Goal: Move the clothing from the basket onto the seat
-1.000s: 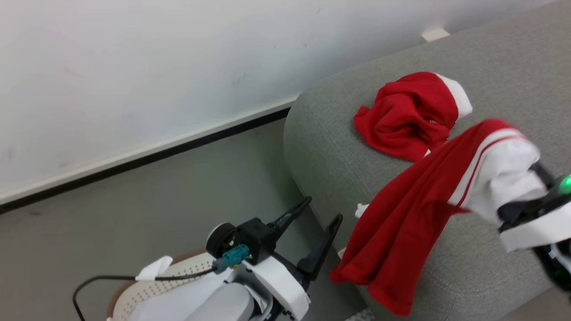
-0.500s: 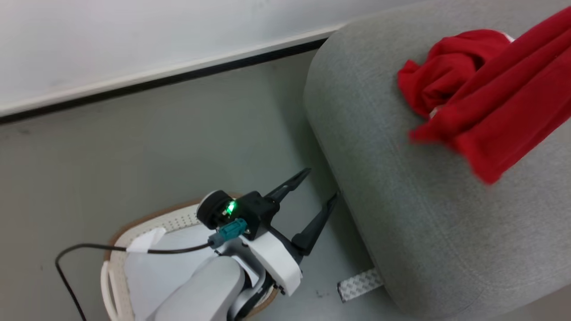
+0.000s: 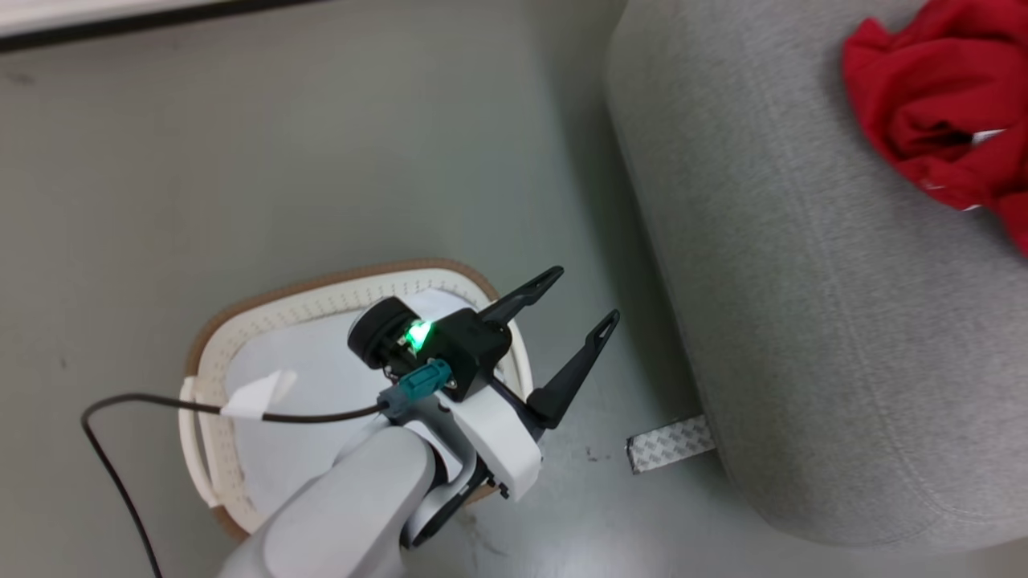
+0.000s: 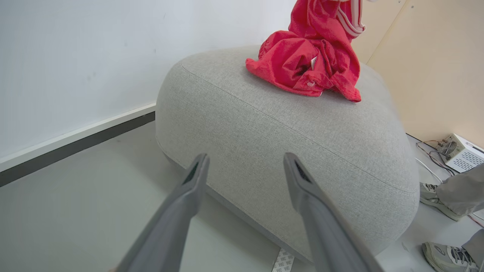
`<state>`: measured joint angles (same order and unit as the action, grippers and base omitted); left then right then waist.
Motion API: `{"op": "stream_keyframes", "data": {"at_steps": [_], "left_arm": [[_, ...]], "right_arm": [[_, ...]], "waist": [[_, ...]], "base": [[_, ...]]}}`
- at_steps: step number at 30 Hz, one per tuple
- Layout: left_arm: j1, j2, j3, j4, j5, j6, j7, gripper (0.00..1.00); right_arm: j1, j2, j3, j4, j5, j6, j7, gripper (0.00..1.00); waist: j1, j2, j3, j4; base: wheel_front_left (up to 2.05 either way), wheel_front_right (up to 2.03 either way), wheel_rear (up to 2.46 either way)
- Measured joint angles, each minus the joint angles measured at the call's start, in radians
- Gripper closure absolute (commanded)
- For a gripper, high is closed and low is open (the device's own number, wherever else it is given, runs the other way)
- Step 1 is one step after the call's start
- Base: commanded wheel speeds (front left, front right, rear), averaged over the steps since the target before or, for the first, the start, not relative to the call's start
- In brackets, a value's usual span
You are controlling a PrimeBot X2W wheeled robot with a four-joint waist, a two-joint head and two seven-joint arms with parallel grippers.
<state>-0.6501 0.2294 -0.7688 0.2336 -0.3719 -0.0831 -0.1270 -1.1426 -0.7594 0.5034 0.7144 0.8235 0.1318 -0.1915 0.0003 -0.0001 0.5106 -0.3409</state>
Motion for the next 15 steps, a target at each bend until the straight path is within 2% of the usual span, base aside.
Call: {"op": "stream_keyframes", "data": {"at_steps": [2,6,9,10,12,13,15], "left_arm": [[-0.01,0.001,-0.002,-0.008,0.002,0.0,0.006,0.0],[-0.02,0.01,-0.002,-0.013,0.004,0.002,0.013,0.0],[-0.021,0.014,-0.004,-0.015,0.006,0.004,0.014,0.0],[-0.021,0.014,-0.005,-0.015,0.006,0.005,0.014,0.0],[-0.021,0.016,-0.006,-0.014,0.006,0.005,0.014,0.0],[-0.021,0.016,-0.006,-0.013,0.006,0.006,0.012,0.0],[-0.021,0.017,-0.007,-0.011,0.006,0.006,0.011,0.0]], "right_arm": [[0.006,0.021,0.049,0.047,-0.028,0.0,0.015,1.0],[0.007,0.077,0.105,0.138,-0.018,0.0,0.068,0.9],[0.004,0.079,0.175,0.195,-0.041,0.0,0.122,0.83],[0.004,0.08,0.201,0.209,-0.04,0.0,0.153,0.82],[0.002,0.083,0.234,0.221,-0.03,0.0,0.187,0.88],[0.0,0.083,0.246,0.225,-0.021,0.0,0.199,0.85],[-0.004,0.083,0.266,0.231,0.003,0.0,0.233,0.64]], "waist": [[0.0,0.0,0.022,0.01],[0.0,0.0,0.06,0.029],[-0.0001,0.0,0.078,0.041],[-0.0001,0.0,0.082,0.044],[-0.0001,0.0,0.088,0.049],[0.0,0.0,0.089,0.05],[-0.0001,0.0,0.087,0.05]], "base": [[0.0,0.0,0.0],[0.0,0.0,0.0],[0.0,0.0,0.0],[0.0,0.0,0.0],[0.0,0.0,0.0],[0.0,0.0,0.0],[0.0,0.0,0.0]]}}
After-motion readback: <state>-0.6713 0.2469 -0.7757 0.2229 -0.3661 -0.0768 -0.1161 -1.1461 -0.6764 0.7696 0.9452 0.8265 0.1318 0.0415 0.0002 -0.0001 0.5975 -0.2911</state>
